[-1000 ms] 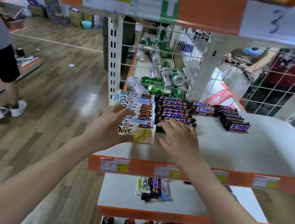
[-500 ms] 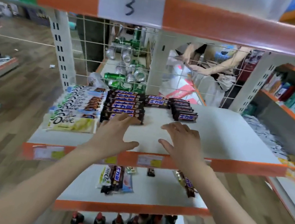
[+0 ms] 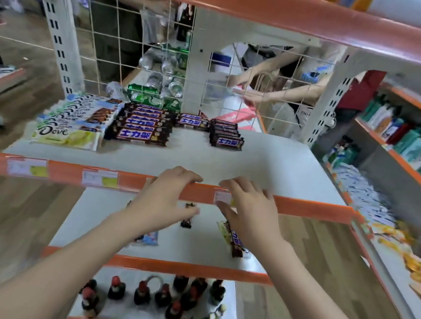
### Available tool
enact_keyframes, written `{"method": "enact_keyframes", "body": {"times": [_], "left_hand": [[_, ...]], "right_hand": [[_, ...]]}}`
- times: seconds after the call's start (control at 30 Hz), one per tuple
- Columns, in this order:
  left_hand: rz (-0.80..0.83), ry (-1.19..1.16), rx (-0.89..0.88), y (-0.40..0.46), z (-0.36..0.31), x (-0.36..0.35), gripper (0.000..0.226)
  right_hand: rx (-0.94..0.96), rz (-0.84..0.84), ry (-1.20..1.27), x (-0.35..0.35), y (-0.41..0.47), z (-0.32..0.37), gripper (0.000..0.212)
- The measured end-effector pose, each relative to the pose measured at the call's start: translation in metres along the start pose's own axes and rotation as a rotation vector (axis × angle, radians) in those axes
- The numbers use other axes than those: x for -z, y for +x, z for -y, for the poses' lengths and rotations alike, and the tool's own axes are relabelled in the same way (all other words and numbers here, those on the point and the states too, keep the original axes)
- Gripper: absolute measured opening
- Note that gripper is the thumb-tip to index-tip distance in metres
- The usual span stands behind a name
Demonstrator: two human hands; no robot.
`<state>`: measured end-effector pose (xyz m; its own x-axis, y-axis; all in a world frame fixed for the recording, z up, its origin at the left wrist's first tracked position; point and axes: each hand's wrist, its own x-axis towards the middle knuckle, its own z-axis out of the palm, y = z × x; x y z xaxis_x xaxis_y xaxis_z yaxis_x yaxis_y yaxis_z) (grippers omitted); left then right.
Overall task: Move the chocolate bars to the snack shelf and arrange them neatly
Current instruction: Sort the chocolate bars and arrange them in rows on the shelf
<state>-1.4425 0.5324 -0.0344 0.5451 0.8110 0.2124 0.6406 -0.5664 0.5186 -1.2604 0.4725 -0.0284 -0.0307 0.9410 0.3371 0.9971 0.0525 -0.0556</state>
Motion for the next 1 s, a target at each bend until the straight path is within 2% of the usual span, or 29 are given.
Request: {"method": "enact_keyframes", "body": {"times": [0.23, 0.43, 1.0], "left_hand": [[0.053, -0.041, 0.061, -0.045, -0.003, -0.034, 0.055], [0.131, -0.03, 0.102, -0.072, 0.023, -0.068, 0.053], [0.159, -0.088, 0.266, -0.091, 0.111, -0.135, 0.047]], "right_hand": [[0.015, 0.083, 0.078, -0.03, -0.05, 0.006, 0.037], [-0.025, 0.158, 0.172, -0.065, -0.08, 0.019, 0.034], [-0.077, 0.248, 0.241, -0.169, -0.091, 0.034, 0.029]]}}
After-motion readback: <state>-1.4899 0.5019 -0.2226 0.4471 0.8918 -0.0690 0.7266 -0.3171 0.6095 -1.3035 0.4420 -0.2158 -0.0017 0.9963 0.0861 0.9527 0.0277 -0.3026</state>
